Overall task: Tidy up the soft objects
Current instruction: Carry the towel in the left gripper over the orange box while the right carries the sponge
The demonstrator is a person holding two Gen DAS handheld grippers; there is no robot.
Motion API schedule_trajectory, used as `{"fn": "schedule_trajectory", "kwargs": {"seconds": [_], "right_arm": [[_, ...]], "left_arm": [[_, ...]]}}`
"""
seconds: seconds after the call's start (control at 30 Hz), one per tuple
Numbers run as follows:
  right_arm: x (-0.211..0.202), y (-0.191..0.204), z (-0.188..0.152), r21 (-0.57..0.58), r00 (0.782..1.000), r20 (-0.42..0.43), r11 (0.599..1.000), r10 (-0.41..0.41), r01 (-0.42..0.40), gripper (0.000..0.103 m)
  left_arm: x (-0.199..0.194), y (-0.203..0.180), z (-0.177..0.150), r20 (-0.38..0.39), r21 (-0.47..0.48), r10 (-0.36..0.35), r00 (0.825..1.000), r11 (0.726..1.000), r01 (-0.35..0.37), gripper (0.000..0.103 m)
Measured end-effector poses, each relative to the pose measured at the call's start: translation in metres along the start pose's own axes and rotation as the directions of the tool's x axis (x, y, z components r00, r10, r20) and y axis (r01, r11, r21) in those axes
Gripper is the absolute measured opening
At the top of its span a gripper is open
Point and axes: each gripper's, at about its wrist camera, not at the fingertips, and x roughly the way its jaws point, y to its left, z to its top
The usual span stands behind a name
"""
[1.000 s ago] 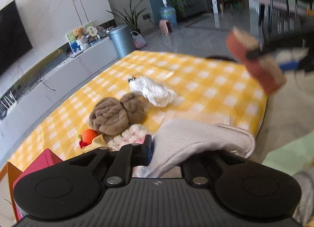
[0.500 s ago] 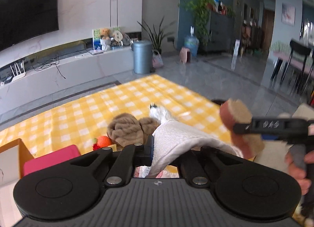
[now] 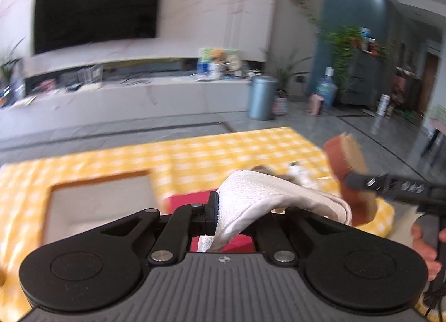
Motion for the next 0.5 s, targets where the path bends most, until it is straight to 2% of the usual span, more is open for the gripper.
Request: {"fn": "schedule_trajectory", "kwargs": {"seconds": [0.07, 0.13, 0.23, 0.3, 0.37, 0.4, 0.43, 0.47, 0.5], "right_arm": [[-0.005, 0.026, -0.005, -0.033, 0.998, 0.036, 0.999, 0.042, -0.041, 0.072], [-0.010, 0.053, -0.011, -0.076, 0.993, 0.057, 0.992, 0.104, -0.100, 0.072], [-0.010, 0.087, -0.021, -0.117, 0.977, 0.038, 0.972, 0.209, -0.203, 0.072], [-0.003, 0.105, -0.028, -0.114, 0.972, 0.009, 0.966, 0.234, -0.232, 0.072], [0.009, 0.123, -0.038, -0.118, 0.973, -0.027, 0.965, 0.230, -0.232, 0.072], [0.016, 0.132, -0.044, -0.134, 0.973, -0.046, 0.964, 0.226, -0.230, 0.072], [0.022, 0.141, -0.050, -0.152, 0.974, -0.063, 0.962, 0.219, -0.226, 0.072], [0.029, 0.148, -0.055, -0.167, 0.974, -0.080, 0.960, 0.212, -0.223, 0.072], [0.035, 0.153, -0.060, -0.177, 0.973, -0.098, 0.958, 0.211, -0.226, 0.072]], "left_arm": [[-0.010, 0.026, -0.012, -0.001, -0.038, 0.057, 0.998, 0.998, -0.057, 0.006], [-0.012, 0.052, -0.024, -0.035, -0.118, 0.094, 0.995, 0.988, -0.098, 0.006], [-0.004, 0.086, -0.042, -0.094, -0.215, 0.126, 0.988, 0.966, -0.144, 0.006], [0.005, 0.103, -0.054, -0.129, -0.246, 0.110, 0.986, 0.959, -0.139, 0.006], [0.016, 0.117, -0.061, -0.145, -0.302, 0.025, 0.989, 0.951, -0.068, 0.006], [0.020, 0.123, -0.065, -0.140, -0.330, -0.051, 0.989, 0.944, 0.002, 0.006], [0.026, 0.131, -0.069, -0.136, -0.360, -0.137, 0.981, 0.930, 0.080, 0.006], [0.034, 0.139, -0.073, -0.138, -0.408, -0.215, 0.967, 0.902, 0.143, 0.006], [0.043, 0.149, -0.078, -0.145, -0.477, -0.278, 0.950, 0.861, 0.179, 0.006]]}}
